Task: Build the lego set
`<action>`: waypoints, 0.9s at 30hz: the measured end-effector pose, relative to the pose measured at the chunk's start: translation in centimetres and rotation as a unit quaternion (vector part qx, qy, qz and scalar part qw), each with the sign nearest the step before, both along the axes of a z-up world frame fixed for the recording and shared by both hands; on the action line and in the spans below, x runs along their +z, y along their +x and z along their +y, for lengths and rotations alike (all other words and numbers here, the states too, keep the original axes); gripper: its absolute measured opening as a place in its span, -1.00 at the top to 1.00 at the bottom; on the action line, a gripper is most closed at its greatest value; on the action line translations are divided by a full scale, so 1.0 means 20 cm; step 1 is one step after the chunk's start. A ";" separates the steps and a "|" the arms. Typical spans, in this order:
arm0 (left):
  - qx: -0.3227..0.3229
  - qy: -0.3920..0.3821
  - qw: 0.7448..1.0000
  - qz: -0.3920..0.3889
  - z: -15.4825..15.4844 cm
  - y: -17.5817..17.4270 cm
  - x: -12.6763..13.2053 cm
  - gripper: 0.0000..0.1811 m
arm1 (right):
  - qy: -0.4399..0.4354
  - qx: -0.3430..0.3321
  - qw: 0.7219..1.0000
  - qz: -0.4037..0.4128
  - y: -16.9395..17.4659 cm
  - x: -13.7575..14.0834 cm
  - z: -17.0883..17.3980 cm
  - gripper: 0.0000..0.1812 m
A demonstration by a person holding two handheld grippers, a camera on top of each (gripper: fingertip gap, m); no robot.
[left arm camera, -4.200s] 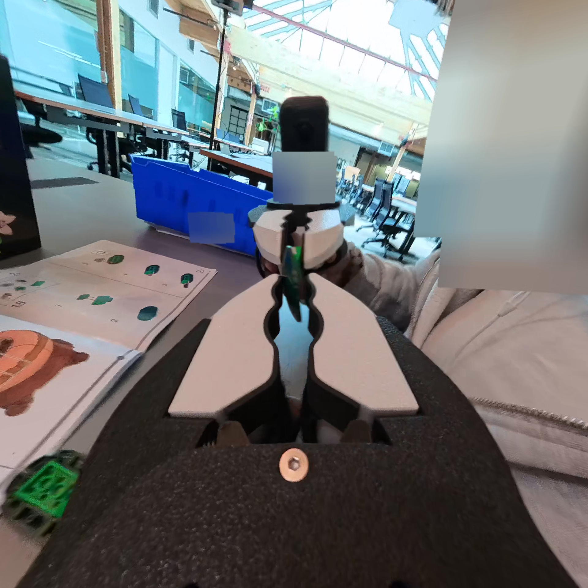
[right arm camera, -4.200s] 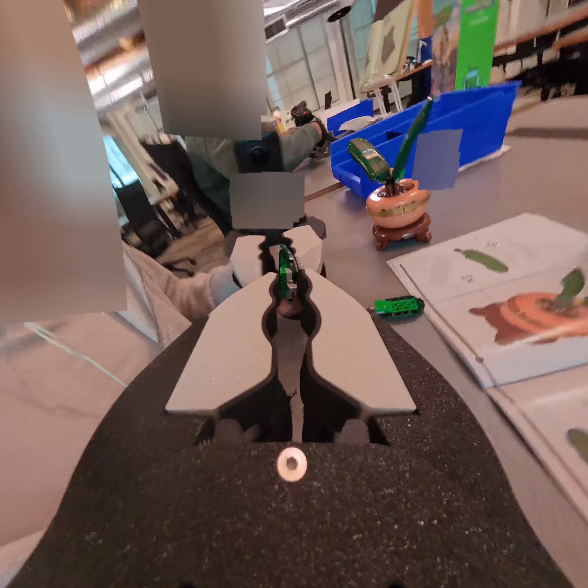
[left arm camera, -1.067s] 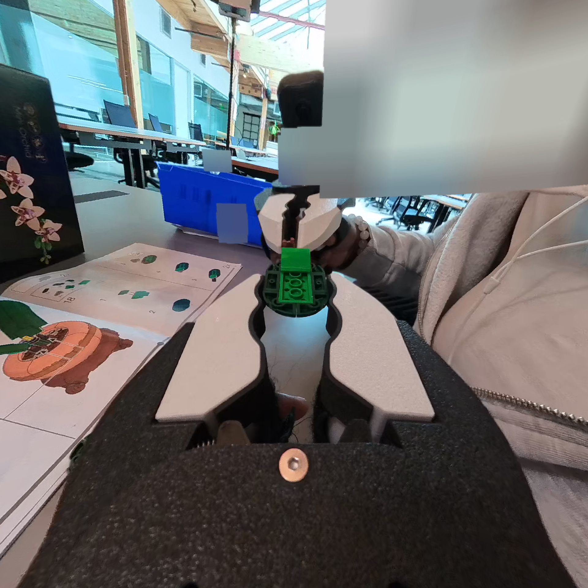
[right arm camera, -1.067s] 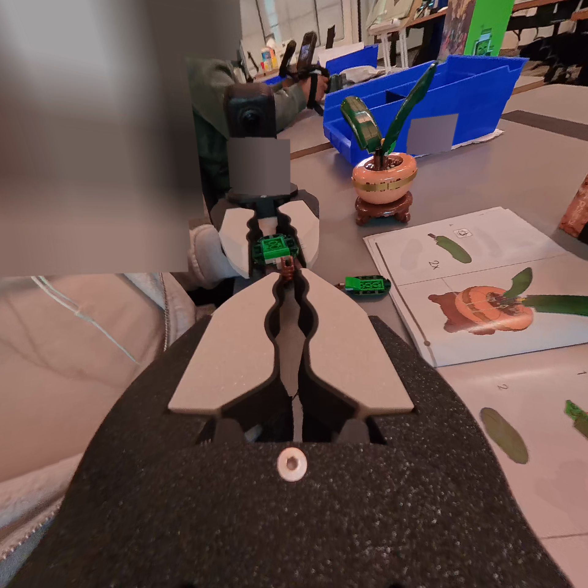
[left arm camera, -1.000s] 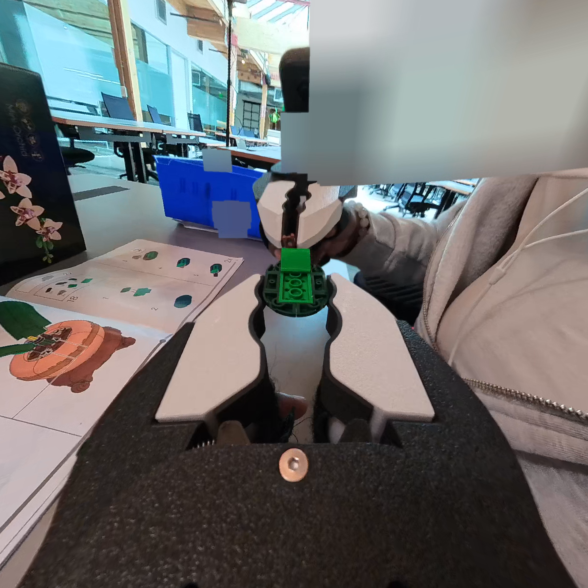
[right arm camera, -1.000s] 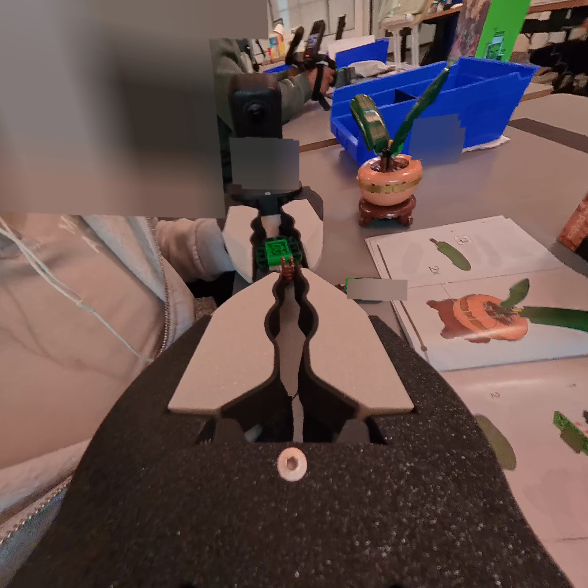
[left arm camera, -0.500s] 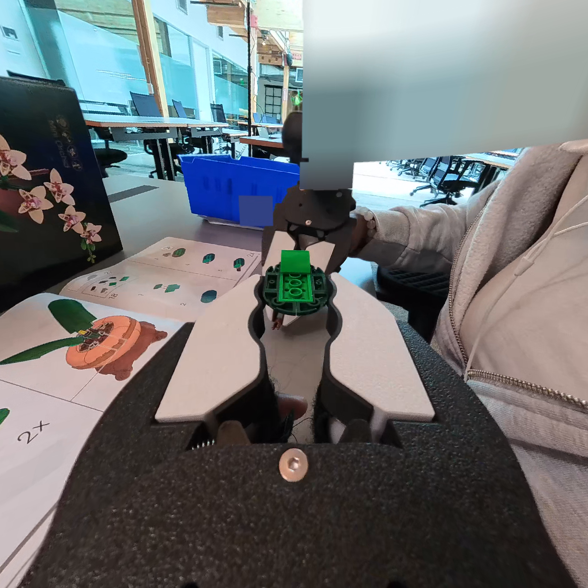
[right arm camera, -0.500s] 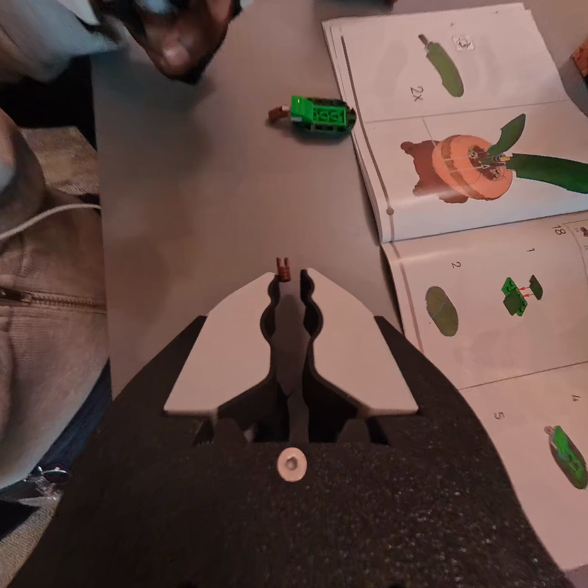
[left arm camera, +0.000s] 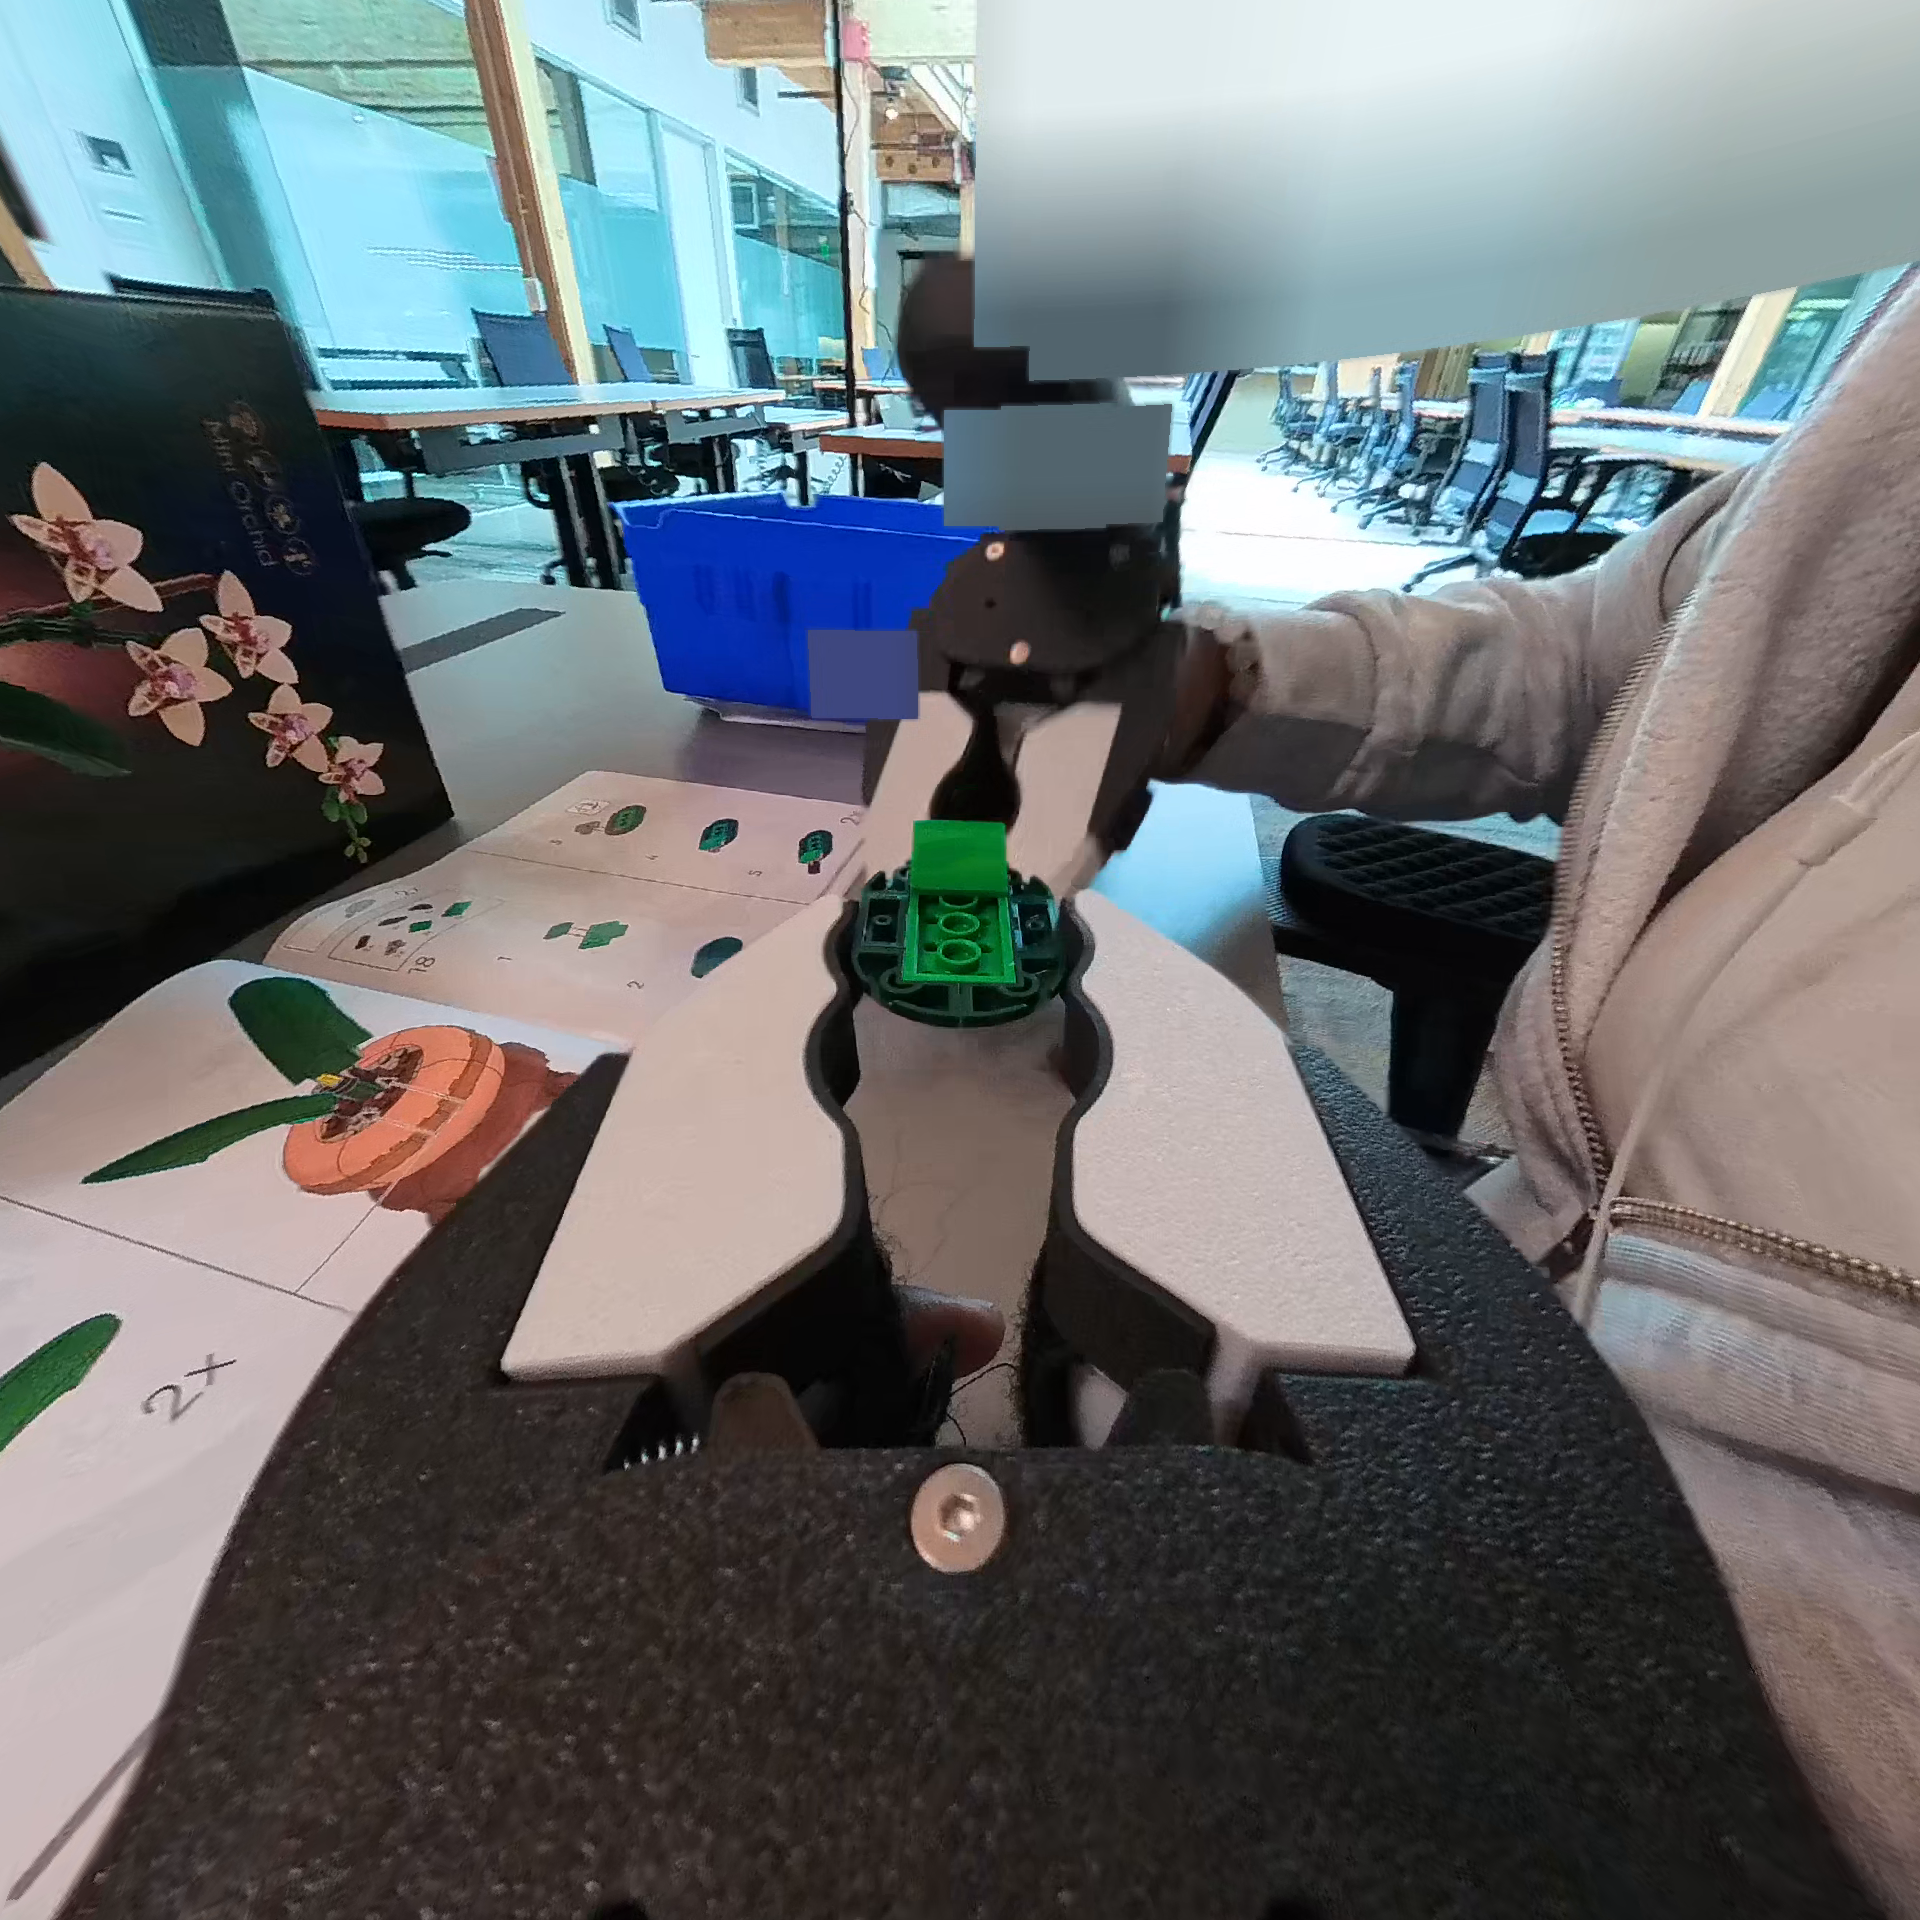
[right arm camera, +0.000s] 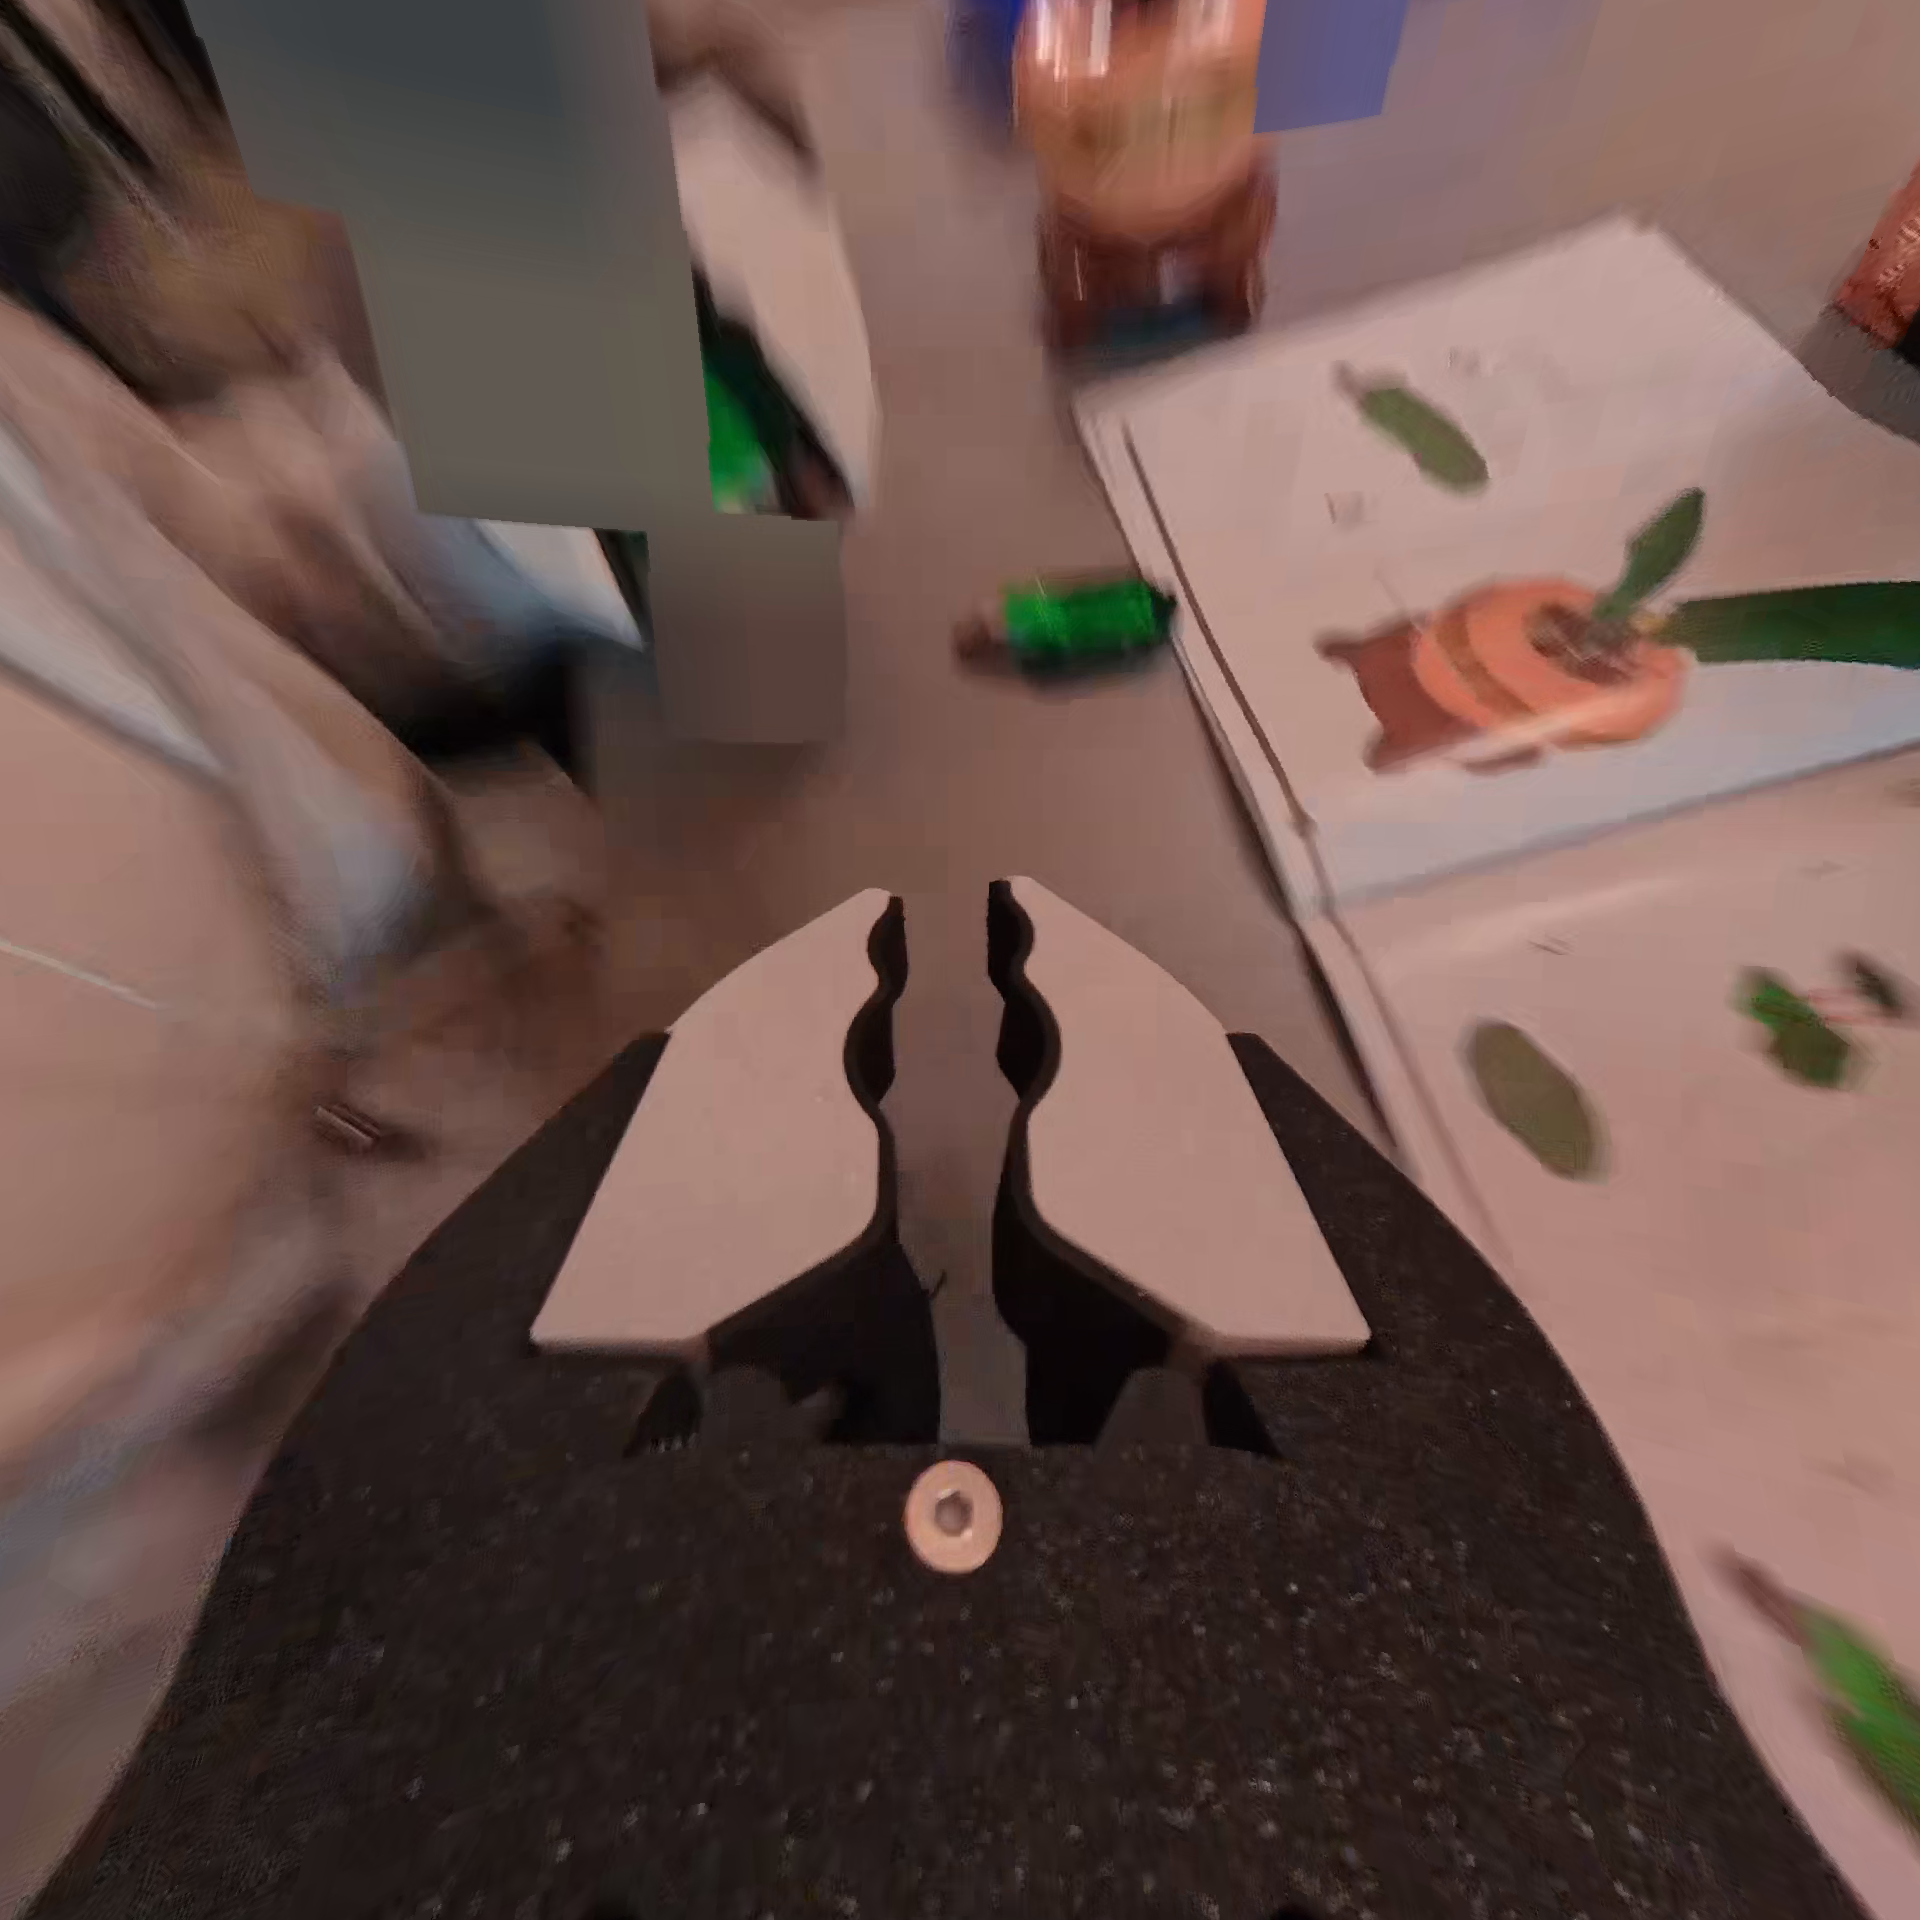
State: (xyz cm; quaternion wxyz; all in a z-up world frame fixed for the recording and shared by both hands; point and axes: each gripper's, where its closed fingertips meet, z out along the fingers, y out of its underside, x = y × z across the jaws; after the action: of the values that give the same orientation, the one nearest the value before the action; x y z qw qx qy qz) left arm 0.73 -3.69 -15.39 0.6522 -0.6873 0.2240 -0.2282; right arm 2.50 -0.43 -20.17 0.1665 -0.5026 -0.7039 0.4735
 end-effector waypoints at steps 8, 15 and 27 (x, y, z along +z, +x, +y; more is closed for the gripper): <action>0.036 0.033 0.994 0.094 0.05 0.05 -0.03 0.61 | -0.406 -0.025 0.911 -0.074 -0.05 0.20 -0.13 0.62; 0.042 0.005 0.997 0.060 0.07 0.09 -0.03 0.56 | -0.425 0.002 0.904 -0.052 -0.02 0.24 -0.15 0.89; -0.034 -0.182 0.906 -0.380 0.06 0.08 0.06 0.92 | -0.336 0.000 0.941 -0.033 -0.02 0.26 -0.15 0.88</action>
State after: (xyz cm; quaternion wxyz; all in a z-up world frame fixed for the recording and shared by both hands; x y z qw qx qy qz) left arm 2.28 -2.55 -14.20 0.5430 -0.6474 -0.0629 -0.5311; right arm 2.11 -3.40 -14.90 -0.0355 -0.5449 -0.5088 0.6655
